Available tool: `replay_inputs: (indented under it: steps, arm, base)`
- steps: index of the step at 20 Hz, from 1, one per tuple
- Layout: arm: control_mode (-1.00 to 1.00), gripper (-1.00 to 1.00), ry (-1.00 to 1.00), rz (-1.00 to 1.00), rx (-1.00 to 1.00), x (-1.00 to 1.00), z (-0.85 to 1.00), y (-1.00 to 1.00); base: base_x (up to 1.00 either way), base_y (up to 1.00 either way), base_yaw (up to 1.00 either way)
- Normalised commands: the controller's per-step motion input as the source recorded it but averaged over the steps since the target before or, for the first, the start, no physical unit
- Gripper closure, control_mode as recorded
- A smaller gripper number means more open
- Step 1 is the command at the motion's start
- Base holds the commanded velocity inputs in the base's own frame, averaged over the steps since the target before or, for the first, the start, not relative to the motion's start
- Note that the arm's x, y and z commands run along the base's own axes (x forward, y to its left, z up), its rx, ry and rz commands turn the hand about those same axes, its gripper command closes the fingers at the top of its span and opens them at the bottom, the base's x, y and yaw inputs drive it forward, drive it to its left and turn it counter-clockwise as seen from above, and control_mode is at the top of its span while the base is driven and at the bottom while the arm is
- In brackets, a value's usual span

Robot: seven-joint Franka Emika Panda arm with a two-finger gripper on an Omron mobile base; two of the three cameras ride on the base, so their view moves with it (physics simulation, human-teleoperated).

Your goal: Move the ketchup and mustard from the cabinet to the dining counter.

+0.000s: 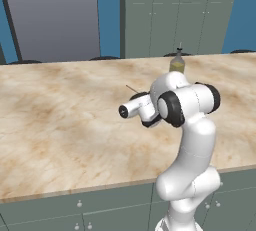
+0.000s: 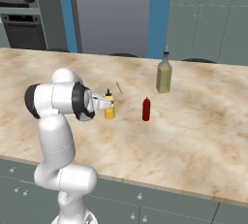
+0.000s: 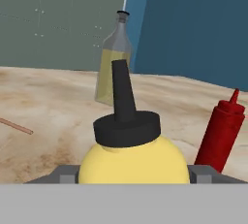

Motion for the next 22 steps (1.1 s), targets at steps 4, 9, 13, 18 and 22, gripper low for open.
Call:
replay_inputs:
  steps: [4,9,13,18,22]
  arm:
    - [-1.0,-1.0,-0.21,0.0,0.0,-0.72,-0.63,-0.13]
    - [-1.0,-1.0,-0.21,0.0,0.02,-0.78,-0.26,-0.14]
    - [-1.0,-1.0,-0.25,0.0,0.06,-0.78,-0.04,-0.19]
    - [-1.0,-1.0,-0.25,0.0,0.08,-0.81,0.0,-0.13]
    - [-1.0,-1.0,-0.24,0.01,0.11,-0.67,0.4,0.01]
  base:
    - [0.0,0.0,0.0]
    - [0.0,0.0,0.0]
    - [0.0,0.0,0.0]
    - [0.0,0.0,0.0]
    - [0.0,0.0,0.0]
